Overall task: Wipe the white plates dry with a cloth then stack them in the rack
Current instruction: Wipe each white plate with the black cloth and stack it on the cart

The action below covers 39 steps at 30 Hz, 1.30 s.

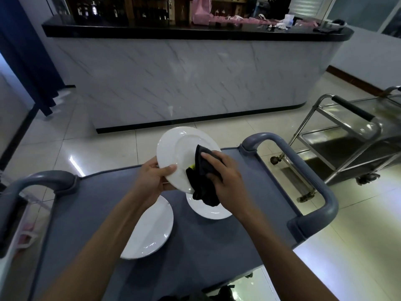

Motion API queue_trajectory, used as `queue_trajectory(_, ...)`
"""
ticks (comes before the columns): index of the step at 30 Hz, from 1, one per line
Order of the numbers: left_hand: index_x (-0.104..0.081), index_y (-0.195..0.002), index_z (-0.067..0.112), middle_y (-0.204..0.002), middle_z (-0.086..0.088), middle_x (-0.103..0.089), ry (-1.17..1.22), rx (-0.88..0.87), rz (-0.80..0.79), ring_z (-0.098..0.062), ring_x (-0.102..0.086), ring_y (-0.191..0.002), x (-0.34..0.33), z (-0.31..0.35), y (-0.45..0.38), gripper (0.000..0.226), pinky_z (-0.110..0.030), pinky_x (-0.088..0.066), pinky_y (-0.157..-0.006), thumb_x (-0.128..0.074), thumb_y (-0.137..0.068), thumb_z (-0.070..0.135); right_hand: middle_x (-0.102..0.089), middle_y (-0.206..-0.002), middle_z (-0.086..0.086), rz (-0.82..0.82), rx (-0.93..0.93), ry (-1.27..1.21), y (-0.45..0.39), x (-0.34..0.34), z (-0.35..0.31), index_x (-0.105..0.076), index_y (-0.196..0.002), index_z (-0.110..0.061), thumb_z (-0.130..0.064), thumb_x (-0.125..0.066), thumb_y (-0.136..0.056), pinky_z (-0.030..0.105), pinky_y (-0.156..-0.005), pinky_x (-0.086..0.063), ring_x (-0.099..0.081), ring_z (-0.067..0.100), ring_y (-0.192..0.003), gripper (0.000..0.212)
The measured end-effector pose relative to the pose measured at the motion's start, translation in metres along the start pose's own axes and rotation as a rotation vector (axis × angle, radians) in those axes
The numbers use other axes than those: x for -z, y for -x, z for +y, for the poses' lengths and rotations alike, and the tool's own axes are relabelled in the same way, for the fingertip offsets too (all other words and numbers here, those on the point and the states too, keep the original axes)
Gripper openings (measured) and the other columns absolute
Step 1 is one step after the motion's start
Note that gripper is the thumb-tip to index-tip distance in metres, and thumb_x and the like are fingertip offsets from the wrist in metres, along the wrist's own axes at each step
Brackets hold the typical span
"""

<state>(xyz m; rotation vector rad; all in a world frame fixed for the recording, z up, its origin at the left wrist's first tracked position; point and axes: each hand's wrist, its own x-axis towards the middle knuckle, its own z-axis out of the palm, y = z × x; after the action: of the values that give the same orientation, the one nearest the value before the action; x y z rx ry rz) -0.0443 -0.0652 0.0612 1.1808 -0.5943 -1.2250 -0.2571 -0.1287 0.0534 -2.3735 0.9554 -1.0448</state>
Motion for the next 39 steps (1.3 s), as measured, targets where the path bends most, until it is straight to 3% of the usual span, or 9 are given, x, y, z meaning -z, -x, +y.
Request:
queue_trajectory(7, -0.056, -0.129, 0.020, -0.117, -0.016, -0.064, -0.125, -0.083, -0.038, -0.035, -0.068, -0.098, -0.008, 0.002, 0.008, 0.046, -0.055, -0.061, -0.073, -0.066, -0.089, -0.001, -0.049, -0.144, -0.001, 0.098, -0.140, -0.050, -0.007, -0.011, -0.012, -0.058, -0.139, -0.021, 0.001, -0.063, -0.091, 0.036, -0.112, -0.038, -0.043, 0.020, -0.132, 0.053)
queue_trajectory(12, -0.061, -0.122, 0.018, -0.110, -0.020, -0.067, -0.138, -0.102, -0.026, -0.031, -0.072, -0.082, -0.009, 0.002, 0.008, 0.041, -0.047, -0.061, -0.063, -0.068, -0.087, -0.001, -0.054, -0.142, -0.005, 0.218, -0.213, -0.061, -0.011, -0.020, -0.018, -0.060, -0.133, -0.019, 0.002, -0.067, -0.085, 0.009, -0.108, -0.026, -0.045, 0.016, -0.130, 0.053)
queue_trajectory(14, -0.063, -0.118, 0.020, -0.105, -0.017, -0.070, -0.143, -0.119, -0.020, -0.030, -0.073, -0.081, -0.009, 0.001, 0.008, 0.039, -0.042, -0.060, -0.060, -0.069, -0.086, -0.002, -0.054, -0.141, -0.005, 0.243, -0.226, -0.067, -0.009, -0.025, -0.020, -0.063, -0.130, -0.018, 0.001, -0.065, -0.087, 0.015, -0.110, -0.031, -0.045, 0.014, -0.130, 0.047)
queue_trajectory(16, -0.064, -0.116, 0.020, -0.100, -0.013, -0.073, -0.140, -0.133, -0.009, -0.028, -0.073, -0.080, -0.009, -0.001, 0.008, 0.038, -0.041, -0.059, -0.060, -0.069, -0.086, -0.003, -0.053, -0.143, -0.004, 0.233, -0.207, -0.054, -0.005, -0.029, -0.020, -0.062, -0.131, -0.018, -0.002, -0.063, -0.090, 0.029, -0.112, -0.037, -0.044, 0.014, -0.131, 0.043)
queue_trajectory(20, -0.067, -0.115, 0.019, -0.096, -0.009, -0.075, -0.108, -0.139, 0.005, -0.026, -0.074, -0.081, -0.007, -0.004, 0.009, 0.035, -0.040, -0.059, -0.060, -0.067, -0.087, -0.002, -0.042, -0.154, -0.001, 0.118, -0.071, 0.068, 0.011, -0.031, -0.018, -0.050, -0.145, -0.022, -0.026, -0.058, -0.093, 0.045, -0.111, -0.039, -0.039, 0.020, -0.138, 0.052)
queue_trajectory(25, -0.069, -0.115, 0.012, -0.095, -0.010, -0.075, -0.070, -0.127, 0.008, -0.025, -0.072, -0.079, -0.009, -0.009, 0.012, 0.029, -0.037, -0.058, -0.058, -0.065, -0.089, -0.001, -0.030, -0.161, 0.001, 0.034, 0.065, 0.154, 0.026, -0.030, -0.013, -0.042, -0.151, -0.025, -0.035, -0.063, -0.090, 0.047, -0.113, -0.035, -0.032, 0.023, -0.144, 0.065)
queue_trajectory(31, -0.072, -0.110, 0.014, -0.094, -0.012, -0.075, -0.086, -0.143, -0.035, -0.025, -0.072, -0.079, -0.013, -0.005, 0.013, 0.026, -0.037, -0.059, -0.061, -0.065, -0.089, 0.001, -0.041, -0.155, 0.006, 0.131, 0.113, 0.163, 0.023, -0.030, -0.011, -0.053, -0.144, -0.020, -0.026, -0.064, -0.097, 0.050, -0.107, -0.041, -0.041, 0.028, -0.139, 0.049)
queue_trajectory(39, -0.074, -0.107, 0.015, -0.097, -0.014, -0.076, -0.150, -0.193, -0.102, -0.030, -0.073, -0.084, -0.017, 0.001, 0.012, 0.027, -0.037, -0.060, -0.063, -0.067, -0.087, -0.001, -0.045, -0.152, -0.001, 0.256, 0.000, 0.048, -0.007, -0.023, -0.013, -0.059, -0.138, -0.023, -0.013, -0.065, -0.094, 0.048, -0.107, -0.040, -0.043, 0.022, -0.136, 0.046)
